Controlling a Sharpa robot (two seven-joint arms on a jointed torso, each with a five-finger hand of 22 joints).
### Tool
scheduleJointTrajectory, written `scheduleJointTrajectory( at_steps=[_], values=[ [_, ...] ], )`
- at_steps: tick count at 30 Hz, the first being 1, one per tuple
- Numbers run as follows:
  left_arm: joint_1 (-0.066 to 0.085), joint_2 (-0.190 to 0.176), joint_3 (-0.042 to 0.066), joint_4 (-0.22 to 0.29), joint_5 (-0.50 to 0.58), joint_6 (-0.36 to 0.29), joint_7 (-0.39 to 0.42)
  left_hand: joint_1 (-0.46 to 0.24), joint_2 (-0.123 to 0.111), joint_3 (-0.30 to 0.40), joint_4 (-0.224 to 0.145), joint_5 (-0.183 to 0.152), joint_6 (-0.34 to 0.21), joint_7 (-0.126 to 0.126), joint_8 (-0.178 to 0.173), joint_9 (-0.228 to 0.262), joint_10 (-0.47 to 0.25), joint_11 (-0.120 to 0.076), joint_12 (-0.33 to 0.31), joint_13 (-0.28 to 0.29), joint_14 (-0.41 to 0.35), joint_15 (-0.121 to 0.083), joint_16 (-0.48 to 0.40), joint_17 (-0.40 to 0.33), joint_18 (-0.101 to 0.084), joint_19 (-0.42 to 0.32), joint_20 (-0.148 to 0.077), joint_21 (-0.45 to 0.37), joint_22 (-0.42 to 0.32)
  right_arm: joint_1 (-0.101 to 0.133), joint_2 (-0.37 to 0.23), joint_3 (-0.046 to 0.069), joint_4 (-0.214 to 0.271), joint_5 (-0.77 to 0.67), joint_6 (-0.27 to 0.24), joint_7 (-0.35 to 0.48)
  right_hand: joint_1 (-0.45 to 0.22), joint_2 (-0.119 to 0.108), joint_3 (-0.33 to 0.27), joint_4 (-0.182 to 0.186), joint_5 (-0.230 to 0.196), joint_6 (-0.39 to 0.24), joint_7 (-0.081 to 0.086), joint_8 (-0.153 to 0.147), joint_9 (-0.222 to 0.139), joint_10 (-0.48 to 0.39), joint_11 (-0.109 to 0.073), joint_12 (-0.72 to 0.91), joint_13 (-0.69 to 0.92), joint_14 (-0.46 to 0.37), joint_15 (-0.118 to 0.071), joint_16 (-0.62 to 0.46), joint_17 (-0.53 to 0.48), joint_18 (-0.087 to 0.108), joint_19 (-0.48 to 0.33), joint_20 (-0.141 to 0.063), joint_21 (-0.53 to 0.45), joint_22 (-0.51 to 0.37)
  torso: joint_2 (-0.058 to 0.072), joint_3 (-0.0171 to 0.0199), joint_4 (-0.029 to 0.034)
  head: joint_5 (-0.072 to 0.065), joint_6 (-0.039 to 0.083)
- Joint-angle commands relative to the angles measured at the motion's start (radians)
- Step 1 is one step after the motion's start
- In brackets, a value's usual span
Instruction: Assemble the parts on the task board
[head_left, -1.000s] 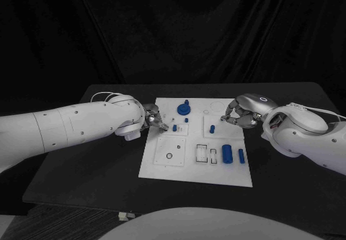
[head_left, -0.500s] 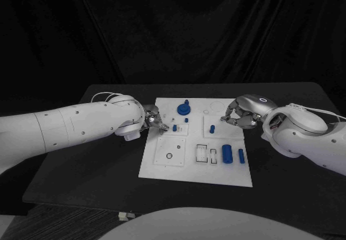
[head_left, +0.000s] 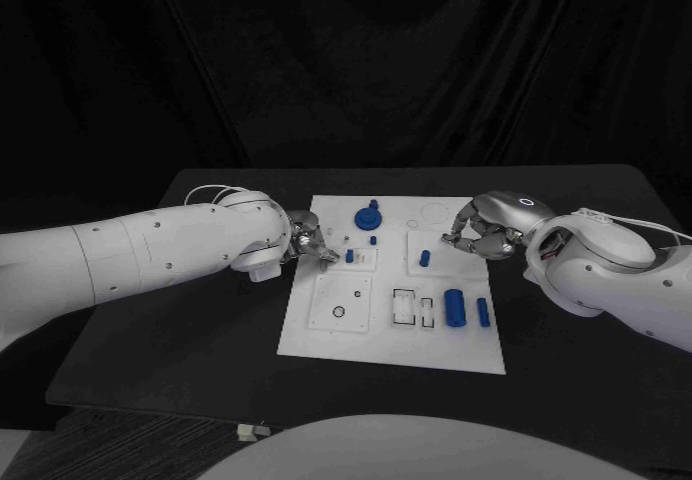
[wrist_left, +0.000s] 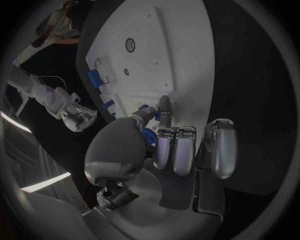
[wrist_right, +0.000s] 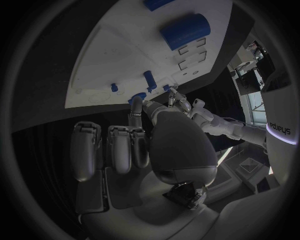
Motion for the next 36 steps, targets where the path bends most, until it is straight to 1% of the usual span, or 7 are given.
scheduleJointTrajectory(
  at_steps=[1,8,20,23,28,31,36],
  values=[
    [-0.004,0.002,0.0,0.0,-0.001,0.013,0.021,-0.019,0.008,-0.015,0.022,-0.009,-0.009,0.0,0.0,0.001,0.106,-0.006,0.018,0.273,0.114,-0.011,0.014,0.268,0.03,-0.005,0.0,-0.016,0.217,-0.003,0.0,0.001,-0.001,-0.002,0.009,-0.021,0.022,0.002,0.018,-0.005,0.026,-0.004,-0.002,-0.017,0.013,0.107,0.006,-0.012,0.252,0.086,0.001,-0.024,0.128,-0.01,0.04,0.005,-0.027,0.236,0.0,0.0002,0.0003,-0.001,0.0],
    [-0.005,0.001,0.0,-0.001,-0.001,0.012,0.023,-0.039,-0.002,-0.047,0.048,-0.039,-0.031,0.006,0.007,0.011,0.106,-0.002,0.018,0.273,0.114,-0.008,0.014,0.268,0.031,-0.009,0.002,-0.022,0.215,-0.004,0.0,0.001,-0.002,-0.002,0.011,-0.022,0.023,0.003,0.019,-0.006,0.026,-0.004,-0.002,-0.017,0.013,0.107,0.006,-0.012,0.252,0.086,0.001,-0.025,0.127,-0.01,0.039,0.005,-0.028,0.236,0.0,0.0002,0.0003,-0.001,0.0],
    [-0.006,-0.001,0.0,0.001,-0.001,0.01,0.025,-0.052,-0.009,-0.072,0.067,-0.046,-0.037,0.007,0.017,0.02,0.106,0.0,0.018,0.273,0.114,-0.006,0.014,0.268,0.032,-0.011,0.004,-0.026,0.214,-0.004,0.001,0.001,-0.002,-0.002,0.016,-0.024,0.024,0.002,0.019,-0.007,0.027,-0.004,-0.002,-0.017,0.013,0.107,0.006,-0.012,0.252,0.086,0.001,-0.025,0.127,-0.01,0.039,0.005,-0.029,0.236,0.0,0.0004,0.0002,-0.002,0.0],
    [-0.006,-0.001,0.0,0.001,-0.001,0.009,0.026,-0.05,-0.01,-0.089,0.074,-0.045,-0.031,0.001,0.048,0.054,0.106,-0.004,0.018,0.273,0.114,-0.008,0.014,0.268,0.033,-0.012,0.003,-0.028,0.214,-0.004,0.001,0.001,-0.002,-0.002,0.018,-0.024,0.024,0.002,0.019,-0.007,0.027,-0.004,-0.002,-0.017,0.013,0.107,0.006,-0.012,0.252,0.086,0.001,-0.025,0.127,-0.01,0.039,0.005,-0.029,0.236,0.0,0.0003,0.0004,-0.003,0.0],
    [-0.006,-0.001,0.0,-0.001,-0.001,0.012,0.027,-0.041,-0.014,-0.104,0.076,-0.041,-0.042,-0.004,0.078,0.093,0.106,-0.007,0.018,0.273,0.114,-0.012,0.014,0.268,0.033,-0.012,0.001,-0.03,0.213,-0.004,0.002,0.001,-0.003,-0.002,0.02,-0.025,0.024,0.002,0.019,-0.007,0.027,-0.004,-0.002,-0.017,0.013,0.107,0.006,-0.012,0.252,0.086,0.001,-0.025,0.127,-0.01,0.039,0.005,-0.029,0.236,0.0,0.0001,0.0005,-0.003,0.0],
    [-0.006,-0.001,0.0,-0.001,-0.001,0.011,0.029,-0.04,-0.017,-0.11,0.077,-0.042,-0.048,-0.004,0.086,0.106,0.106,-0.008,0.018,0.273,0.114,-0.012,0.014,0.268,0.033,-0.012,0.0,-0.03,0.213,-0.004,0.003,0.001,-0.004,-0.002,0.022,-0.026,0.024,0.002,0.019,-0.007,0.027,-0.004,-0.002,-0.017,0.013,0.107,0.006,-0.012,0.252,0.086,0.001,-0.025,0.127,-0.01,0.039,0.005,-0.029,0.236,0.0,0.0003,0.0002,-0.002,0.0],
    [-0.006,-0.003,0.0,0.0,-0.001,0.009,0.029,-0.028,-0.017,-0.133,0.082,-0.065,-0.067,-0.009,0.137,0.178,0.106,-0.012,0.018,0.273,0.114,-0.015,0.014,0.268,0.033,-0.011,-0.003,-0.031,0.213,-0.005,0.005,0.001,-0.006,-0.002,0.026,-0.027,0.025,0.002,0.02,-0.008,0.028,-0.004,-0.002,-0.018,0.013,0.107,0.006,-0.012,0.252,0.086,0.001,-0.025,0.127,-0.009,0.039,0.005,-0.029,0.236,0.0,0.0001,0.0002,-0.001,0.0]
  ],
)
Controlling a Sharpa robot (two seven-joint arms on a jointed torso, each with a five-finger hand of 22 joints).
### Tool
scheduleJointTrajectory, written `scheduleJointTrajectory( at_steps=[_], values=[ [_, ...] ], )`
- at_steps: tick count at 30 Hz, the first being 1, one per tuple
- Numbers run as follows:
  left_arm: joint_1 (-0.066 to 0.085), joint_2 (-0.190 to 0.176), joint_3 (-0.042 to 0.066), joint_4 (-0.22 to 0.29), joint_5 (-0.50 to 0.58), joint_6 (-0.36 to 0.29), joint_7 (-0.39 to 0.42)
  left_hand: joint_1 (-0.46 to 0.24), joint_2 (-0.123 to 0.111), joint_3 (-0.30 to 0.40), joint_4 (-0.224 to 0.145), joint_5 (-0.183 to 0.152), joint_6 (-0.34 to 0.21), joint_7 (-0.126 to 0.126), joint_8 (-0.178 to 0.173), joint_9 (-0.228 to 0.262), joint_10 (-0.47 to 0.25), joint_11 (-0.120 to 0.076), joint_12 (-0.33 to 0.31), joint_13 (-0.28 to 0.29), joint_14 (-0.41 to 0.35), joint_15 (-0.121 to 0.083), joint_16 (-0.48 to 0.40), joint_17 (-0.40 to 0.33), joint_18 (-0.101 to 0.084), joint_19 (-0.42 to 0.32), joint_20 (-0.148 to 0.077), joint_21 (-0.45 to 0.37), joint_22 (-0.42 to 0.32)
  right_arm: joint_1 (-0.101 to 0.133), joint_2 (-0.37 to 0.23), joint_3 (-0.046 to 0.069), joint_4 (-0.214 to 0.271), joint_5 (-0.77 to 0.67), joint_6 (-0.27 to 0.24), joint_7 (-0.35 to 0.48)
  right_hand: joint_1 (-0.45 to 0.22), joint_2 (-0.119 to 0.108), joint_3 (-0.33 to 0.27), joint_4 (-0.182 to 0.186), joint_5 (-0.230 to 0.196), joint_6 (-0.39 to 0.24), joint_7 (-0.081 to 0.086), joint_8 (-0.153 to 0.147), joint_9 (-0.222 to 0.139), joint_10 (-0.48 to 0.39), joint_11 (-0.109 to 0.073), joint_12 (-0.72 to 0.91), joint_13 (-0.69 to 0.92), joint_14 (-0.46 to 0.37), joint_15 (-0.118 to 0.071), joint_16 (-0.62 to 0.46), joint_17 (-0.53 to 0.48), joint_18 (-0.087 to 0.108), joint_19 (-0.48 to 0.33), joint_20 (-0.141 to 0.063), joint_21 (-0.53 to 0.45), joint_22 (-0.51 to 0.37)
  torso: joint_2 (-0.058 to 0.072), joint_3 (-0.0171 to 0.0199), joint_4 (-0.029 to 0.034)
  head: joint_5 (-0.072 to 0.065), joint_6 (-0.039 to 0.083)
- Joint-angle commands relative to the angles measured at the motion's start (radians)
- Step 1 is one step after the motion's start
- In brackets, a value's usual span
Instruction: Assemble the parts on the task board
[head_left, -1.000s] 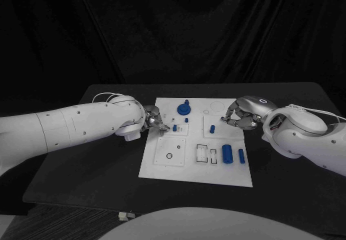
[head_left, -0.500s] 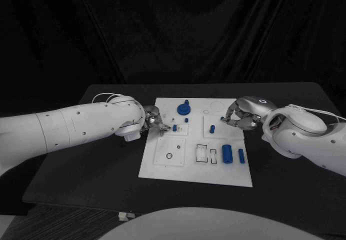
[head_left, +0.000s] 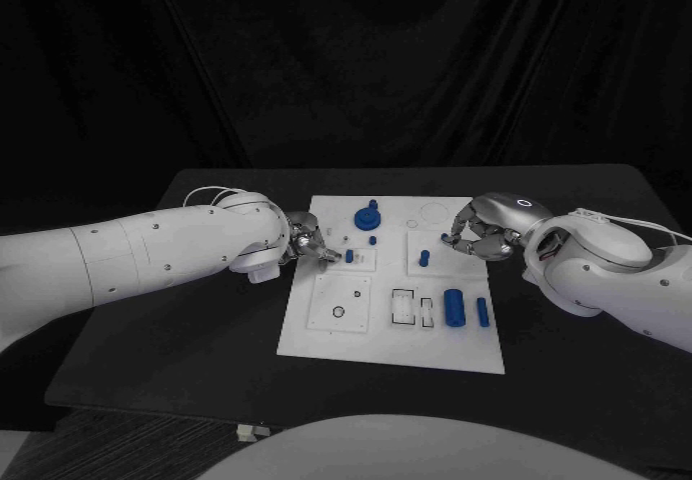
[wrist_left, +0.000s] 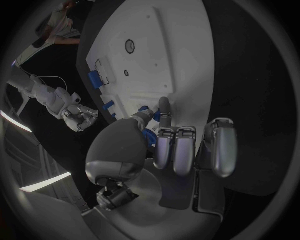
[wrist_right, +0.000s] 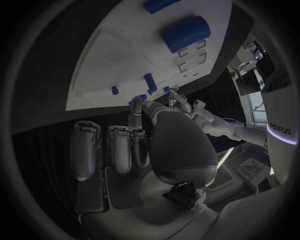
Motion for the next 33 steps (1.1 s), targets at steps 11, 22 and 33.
scheduleJointTrajectory(
  at_steps=[11,22,33],
  values=[
    [-0.002,-0.007,0.001,0.006,-0.001,0.009,0.021,0.031,-0.007,-0.09,0.023,-0.057,-0.063,-0.02,0.199,0.272,0.106,-0.03,0.018,0.273,0.114,-0.03,0.014,0.268,0.031,0.003,-0.023,-0.011,0.216,-0.005,0.002,0.001,-0.003,-0.002,0.016,-0.023,0.026,0.002,0.02,-0.008,0.028,-0.004,-0.002,-0.018,0.013,0.107,0.006,-0.012,0.252,0.085,0.001,-0.025,0.126,-0.009,0.039,0.005,-0.018,0.236,0.001,0.0001,0.0004,0.001,0.0],
    [-0.002,-0.005,0.001,0.003,-0.001,0.011,0.039,0.058,0.008,-0.084,0.023,-0.012,-0.094,-0.023,0.221,0.327,0.106,-0.032,0.018,0.273,0.114,-0.032,0.014,0.268,0.031,0.001,-0.025,-0.014,0.215,-0.009,0.005,0.001,-0.005,-0.002,0.023,-0.025,0.026,0.002,0.02,-0.009,0.029,-0.005,-0.002,-0.019,0.013,0.107,0.006,-0.012,0.252,0.086,0.001,-0.025,0.127,-0.009,0.038,0.005,-0.019,0.235,0.0,-0.0003,0.0003,0.003,0.0],
    [-0.002,-0.003,0.001,0.0,-0.001,0.014,0.047,0.066,0.005,-0.082,0.021,-0.003,-0.109,-0.02,0.217,0.333,0.106,-0.03,0.018,0.273,0.114,-0.032,0.014,0.268,0.031,0.001,-0.025,-0.015,0.215,-0.012,0.003,0.001,-0.005,-0.002,0.028,-0.026,0.026,0.002,0.02,-0.009,0.029,-0.005,-0.002,-0.019,0.013,0.107,0.006,-0.012,0.252,0.086,0.001,-0.025,0.127,-0.009,0.038,0.005,-0.019,0.235,0.0,0.0001,-0.0001,0.0,0.0]
  ],
)
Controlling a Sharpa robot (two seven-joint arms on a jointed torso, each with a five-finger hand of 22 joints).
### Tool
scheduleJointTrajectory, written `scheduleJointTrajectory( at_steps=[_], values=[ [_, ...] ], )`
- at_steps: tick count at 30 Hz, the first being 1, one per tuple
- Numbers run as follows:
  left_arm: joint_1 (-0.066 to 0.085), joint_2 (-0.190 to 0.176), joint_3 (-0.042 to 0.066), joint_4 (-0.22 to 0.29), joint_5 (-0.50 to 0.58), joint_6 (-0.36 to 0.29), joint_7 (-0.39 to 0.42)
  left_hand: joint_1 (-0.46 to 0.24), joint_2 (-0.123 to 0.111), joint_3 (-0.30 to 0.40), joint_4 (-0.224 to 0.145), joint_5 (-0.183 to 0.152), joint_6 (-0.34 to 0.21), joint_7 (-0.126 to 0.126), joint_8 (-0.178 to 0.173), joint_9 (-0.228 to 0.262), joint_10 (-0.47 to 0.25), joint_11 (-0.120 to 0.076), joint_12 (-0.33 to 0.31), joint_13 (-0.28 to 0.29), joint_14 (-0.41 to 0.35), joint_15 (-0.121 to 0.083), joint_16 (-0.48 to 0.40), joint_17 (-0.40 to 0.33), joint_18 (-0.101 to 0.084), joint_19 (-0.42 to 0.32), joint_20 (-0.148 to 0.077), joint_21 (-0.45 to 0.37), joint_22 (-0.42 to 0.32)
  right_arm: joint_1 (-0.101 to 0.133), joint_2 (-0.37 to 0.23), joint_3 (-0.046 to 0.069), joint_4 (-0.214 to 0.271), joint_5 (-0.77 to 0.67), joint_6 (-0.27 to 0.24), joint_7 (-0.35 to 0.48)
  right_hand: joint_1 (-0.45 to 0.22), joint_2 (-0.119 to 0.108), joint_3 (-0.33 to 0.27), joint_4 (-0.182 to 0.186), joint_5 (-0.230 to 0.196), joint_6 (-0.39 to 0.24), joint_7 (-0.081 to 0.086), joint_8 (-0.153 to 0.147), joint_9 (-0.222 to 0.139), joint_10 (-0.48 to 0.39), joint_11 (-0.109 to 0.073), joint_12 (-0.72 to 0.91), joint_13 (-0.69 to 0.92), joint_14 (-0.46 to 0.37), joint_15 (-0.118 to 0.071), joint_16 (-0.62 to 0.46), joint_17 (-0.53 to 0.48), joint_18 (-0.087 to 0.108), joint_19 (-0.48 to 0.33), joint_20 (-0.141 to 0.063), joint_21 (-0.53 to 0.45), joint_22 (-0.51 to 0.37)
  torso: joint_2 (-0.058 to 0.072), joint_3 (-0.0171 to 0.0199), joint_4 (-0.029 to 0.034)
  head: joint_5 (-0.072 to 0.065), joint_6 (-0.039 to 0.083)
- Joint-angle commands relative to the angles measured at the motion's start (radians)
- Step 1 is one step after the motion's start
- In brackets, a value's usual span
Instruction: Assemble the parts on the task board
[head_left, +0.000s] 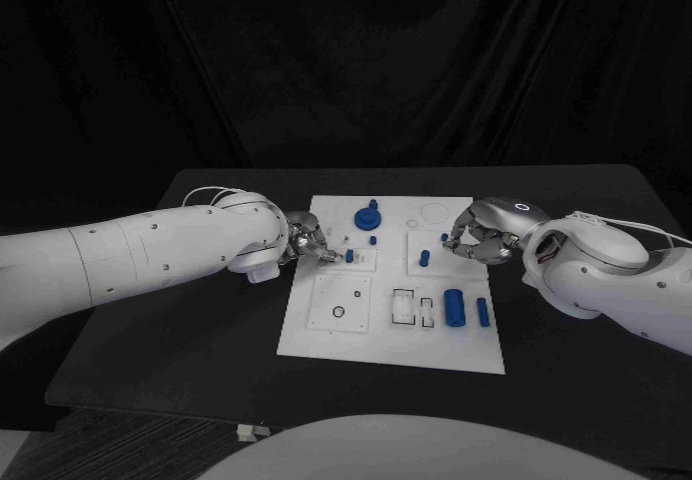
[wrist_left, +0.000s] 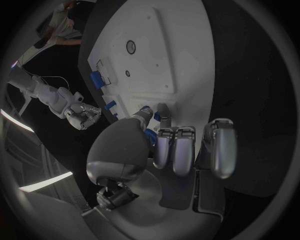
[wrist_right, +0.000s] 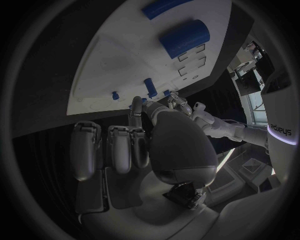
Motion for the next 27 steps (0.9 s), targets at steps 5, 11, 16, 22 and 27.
scheduleJointTrajectory(
  at_steps=[5,11,16,22,27],
  values=[
    [-0.002,0.002,0.001,-0.002,0.0,0.011,0.02,0.007,-0.001,-0.017,0.007,0.009,-0.021,0.003,0.012,0.029,0.11,-0.009,0.018,0.273,0.116,-0.011,0.014,0.268,0.031,0.001,0.001,-0.015,0.215,-0.004,-0.001,0.001,-0.001,-0.002,0.012,-0.021,0.026,0.002,0.02,-0.009,0.014,-0.005,-0.002,-0.014,0.012,0.107,0.006,-0.012,0.252,0.086,0.001,-0.025,0.127,-0.009,0.038,0.005,-0.019,0.235,0.0,0.0003,-0.0004,-0.004,0.0],
    [-0.002,0.003,0.001,-0.004,0.0,0.009,0.016,-0.002,0.004,-0.02,0.02,0.01,-0.024,0.005,0.011,0.033,0.11,-0.008,0.018,0.273,0.116,-0.009,0.014,0.268,0.032,0.0,0.002,-0.016,0.215,-0.004,0.0,0.001,-0.001,-0.002,0.016,-0.023,0.027,0.002,0.021,-0.01,0.015,-0.006,-0.002,-0.015,0.012,0.107,0.007,-0.012,0.252,0.085,0.001,-0.026,0.125,-0.009,0.037,0.005,-0.021,0.235,0.0,0.0002,-0.0006,-0.003,0.0],
    [-0.002,0.003,0.001,-0.004,0.0,0.005,0.015,-0.005,0.007,-0.019,0.029,0.029,-0.029,0.006,0.008,0.037,0.11,-0.007,0.018,0.273,0.116,-0.008,0.014,0.268,0.032,-0.001,0.003,-0.018,0.214,-0.005,0.0,0.001,-0.001,-0.002,0.019,-0.024,0.027,0.002,0.021,-0.01,0.015,-0.006,-0.002,-0.015,0.012,0.107,0.007,-0.012,0.252,0.085,0.001,-0.026,0.125,-0.009,0.037,0.005,-0.021,0.235,0.0,0.0001,-0.0003,-0.004,0.0],
    [-0.002,0.004,0.001,-0.005,0.0,0.009,0.011,0.004,-0.008,-0.022,0.029,0.044,-0.033,0.007,0.005,0.044,0.11,-0.006,0.018,0.273,0.116,-0.007,0.014,0.268,0.032,-0.001,0.005,-0.018,0.214,-0.005,0.001,0.001,-0.002,-0.002,0.022,-0.025,0.027,0.002,0.021,-0.01,0.015,-0.006,-0.002,-0.015,0.012,0.107,0.007,-0.012,0.252,0.085,0.001,-0.026,0.125,-0.009,0.037,0.005,-0.021,0.235,0.0,0.0001,-0.0001,-0.003,0.0],
    [-0.002,0.002,0.001,-0.004,0.0,0.013,0.013,-0.026,-0.025,-0.055,0.054,-0.014,-0.031,0.012,0.003,0.053,0.11,-0.001,0.018,0.273,0.116,-0.004,0.014,0.268,0.032,-0.002,0.007,-0.019,0.214,-0.006,0.002,0.001,-0.003,-0.002,0.025,-0.026,0.027,0.002,0.022,-0.01,0.015,-0.006,-0.002,-0.016,0.012,0.107,0.007,-0.012,0.252,0.085,0.001,-0.026,0.126,-0.009,0.038,0.005,-0.02,0.235,0.0,0.0001,-0.0005,-0.003,0.0]
  ],
)
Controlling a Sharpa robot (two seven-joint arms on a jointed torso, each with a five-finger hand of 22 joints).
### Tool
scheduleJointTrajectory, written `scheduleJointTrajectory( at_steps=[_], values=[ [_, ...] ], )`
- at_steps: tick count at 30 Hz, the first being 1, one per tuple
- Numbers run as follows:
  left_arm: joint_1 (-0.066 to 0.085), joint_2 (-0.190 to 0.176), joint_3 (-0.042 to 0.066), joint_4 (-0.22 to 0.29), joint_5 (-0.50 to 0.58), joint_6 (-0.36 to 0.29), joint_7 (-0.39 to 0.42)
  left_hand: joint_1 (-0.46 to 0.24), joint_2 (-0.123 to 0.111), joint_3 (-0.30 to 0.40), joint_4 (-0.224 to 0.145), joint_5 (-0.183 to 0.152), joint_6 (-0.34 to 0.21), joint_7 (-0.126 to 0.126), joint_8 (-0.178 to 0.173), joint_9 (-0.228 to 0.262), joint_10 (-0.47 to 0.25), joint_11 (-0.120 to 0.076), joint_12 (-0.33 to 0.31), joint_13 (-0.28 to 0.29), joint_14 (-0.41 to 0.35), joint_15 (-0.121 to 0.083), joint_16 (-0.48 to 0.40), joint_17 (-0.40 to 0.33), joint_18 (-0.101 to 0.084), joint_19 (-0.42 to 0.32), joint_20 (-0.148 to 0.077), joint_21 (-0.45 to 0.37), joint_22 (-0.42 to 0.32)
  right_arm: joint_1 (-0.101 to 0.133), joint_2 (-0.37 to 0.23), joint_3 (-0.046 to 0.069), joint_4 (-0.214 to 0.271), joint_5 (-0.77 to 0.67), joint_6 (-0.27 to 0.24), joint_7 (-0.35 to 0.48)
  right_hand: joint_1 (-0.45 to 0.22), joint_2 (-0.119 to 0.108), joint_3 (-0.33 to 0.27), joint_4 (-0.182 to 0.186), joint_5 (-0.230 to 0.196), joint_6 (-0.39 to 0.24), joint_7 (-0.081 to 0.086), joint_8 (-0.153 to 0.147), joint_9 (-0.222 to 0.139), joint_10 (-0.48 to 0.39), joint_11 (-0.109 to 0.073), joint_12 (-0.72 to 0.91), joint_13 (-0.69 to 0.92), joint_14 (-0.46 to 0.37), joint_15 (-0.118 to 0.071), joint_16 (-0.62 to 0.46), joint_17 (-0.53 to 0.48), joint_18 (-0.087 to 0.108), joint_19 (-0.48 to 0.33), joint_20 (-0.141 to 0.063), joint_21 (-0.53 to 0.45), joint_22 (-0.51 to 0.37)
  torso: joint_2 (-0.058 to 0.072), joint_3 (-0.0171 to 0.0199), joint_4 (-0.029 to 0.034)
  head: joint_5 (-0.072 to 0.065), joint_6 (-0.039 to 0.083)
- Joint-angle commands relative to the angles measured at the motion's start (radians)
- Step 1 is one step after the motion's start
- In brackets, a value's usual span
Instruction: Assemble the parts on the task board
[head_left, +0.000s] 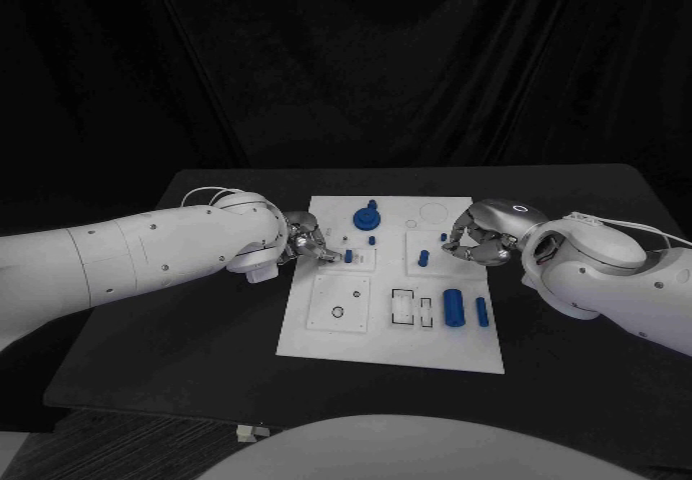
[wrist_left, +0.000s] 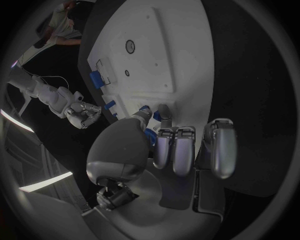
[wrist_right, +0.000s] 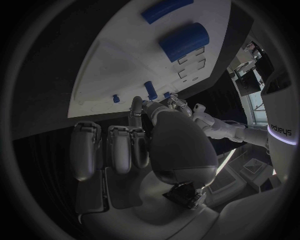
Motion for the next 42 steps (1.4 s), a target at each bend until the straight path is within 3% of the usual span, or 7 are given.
scheduleJointTrajectory(
  at_steps=[1,8,21,25,29,34,42],
  values=[
    [-0.002,0.0,0.001,0.001,0.0,0.01,0.013,-0.025,-0.024,-0.029,0.026,-0.015,-0.003,0.005,0.003,0.026,0.11,-0.002,0.018,0.273,0.116,-0.004,0.014,0.268,0.032,-0.002,0.007,-0.02,0.214,-0.003,0.001,0.001,-0.001,-0.002,0.01,-0.021,0.027,0.002,0.021,-0.01,0.015,-0.006,-0.002,-0.016,0.012,0.108,0.007,-0.012,0.252,0.085,0.001,-0.026,0.126,-0.009,0.038,0.005,-0.02,0.235,0.0,0.0001,0.0,0.001,0.0],
    [-0.002,-0.002,0.001,0.002,0.0,0.001,0.02,-0.053,-0.015,-0.052,0.033,-0.027,-0.002,0.006,0.001,0.032,0.11,0.0,0.018,0.273,0.116,-0.003,0.014,0.268,0.033,-0.002,0.009,-0.02,0.213,-0.003,0.002,0.001,-0.003,-0.002,0.014,-0.023,0.027,0.002,0.021,-0.01,0.015,-0.006,-0.002,-0.016,0.012,0.108,0.007,-0.012,0.252,0.085,0.001,-0.026,0.126,-0.009,0.038,0.005,-0.02,0.235,0.0,-0.0001,0.0003,0.003,0.0],
    [-0.002,-0.001,0.001,-0.002,0.0,-0.015,0.032,-0.03,0.002,-0.056,0.024,0.027,-0.01,0.006,-0.005,0.041,0.11,-0.001,0.018,0.273,0.116,-0.002,0.014,0.268,0.034,-0.004,0.009,-0.023,0.212,-0.004,0.004,0.001,-0.005,-0.002,0.026,-0.027,0.028,0.002,0.022,-0.011,0.016,-0.006,-0.001,-0.016,0.012,0.108,0.007,-0.012,0.252,0.085,0.001,-0.026,0.125,-0.009,0.037,0.005,-0.021,0.234,0.0,-0.0001,0.0005,0.003,0.0],
    [-0.002,-0.001,0.001,-0.004,0.0,-0.015,0.036,0.012,0.005,-0.046,0.012,0.108,-0.019,0.005,-0.013,0.046,0.11,-0.001,0.018,0.273,0.116,-0.003,0.014,0.268,0.034,-0.005,0.009,-0.025,0.212,-0.005,0.005,0.001,-0.006,-0.002,0.031,-0.028,0.028,0.002,0.022,-0.011,0.016,-0.006,-0.001,-0.016,0.012,0.108,0.007,-0.012,0.252,0.085,0.001,-0.026,0.125,-0.009,0.037,0.005,-0.021,0.234,0.0,-0.0001,0.0001,0.005,0.0],
    [-0.002,0.0,0.001,-0.005,0.0,-0.013,0.038,0.024,0.005,-0.04,0.009,0.134,-0.021,0.004,-0.016,0.047,0.11,-0.002,0.018,0.273,0.116,-0.003,0.014,0.268,0.034,-0.005,0.009,-0.025,0.212,-0.005,0.006,0.001,-0.007,-0.002,0.034,-0.029,0.028,0.002,0.022,-0.011,0.016,-0.006,-0.001,-0.016,0.012,0.108,0.007,-0.012,0.252,0.085,0.001,-0.026,0.125,-0.009,0.037,0.005,-0.021,0.234,0.0,-0.0003,0.0002,0.004,0.0],
    [-0.002,0.002,0.001,-0.006,0.0,-0.009,0.04,0.057,0.002,-0.02,-0.003,0.203,-0.025,0.002,-0.025,0.049,0.11,-0.004,0.018,0.273,0.116,-0.005,0.014,0.268,0.034,-0.006,0.007,-0.025,0.212,-0.005,0.006,0.001,-0.007,-0.002,0.037,-0.03,0.028,0.002,0.022,-0.011,0.016,-0.006,-0.001,-0.017,0.012,0.108,0.007,-0.012,0.252,0.085,0.001,-0.027,0.123,-0.008,0.036,0.005,-0.023,0.234,0.0,-0.0004,0.0003,0.004,0.0],
    [-0.002,0.005,0.001,-0.008,0.0,0.001,0.046,0.091,-0.005,0.016,-0.022,0.22,-0.036,0.002,-0.039,0.047,0.11,-0.004,0.018,0.273,0.116,-0.005,0.014,0.268,0.035,-0.008,0.007,-0.028,0.211,-0.005,0.007,0.001,-0.008,-0.002,0.041,-0.031,0.028,0.002,0.022,-0.011,0.016,-0.006,-0.001,-0.017,0.012,0.108,0.007,-0.012,0.252,0.085,0.001,-0.027,0.123,-0.008,0.036,0.005,-0.023,0.234,0.0,0.0001,0.0,0.005,0.0]
  ],
)
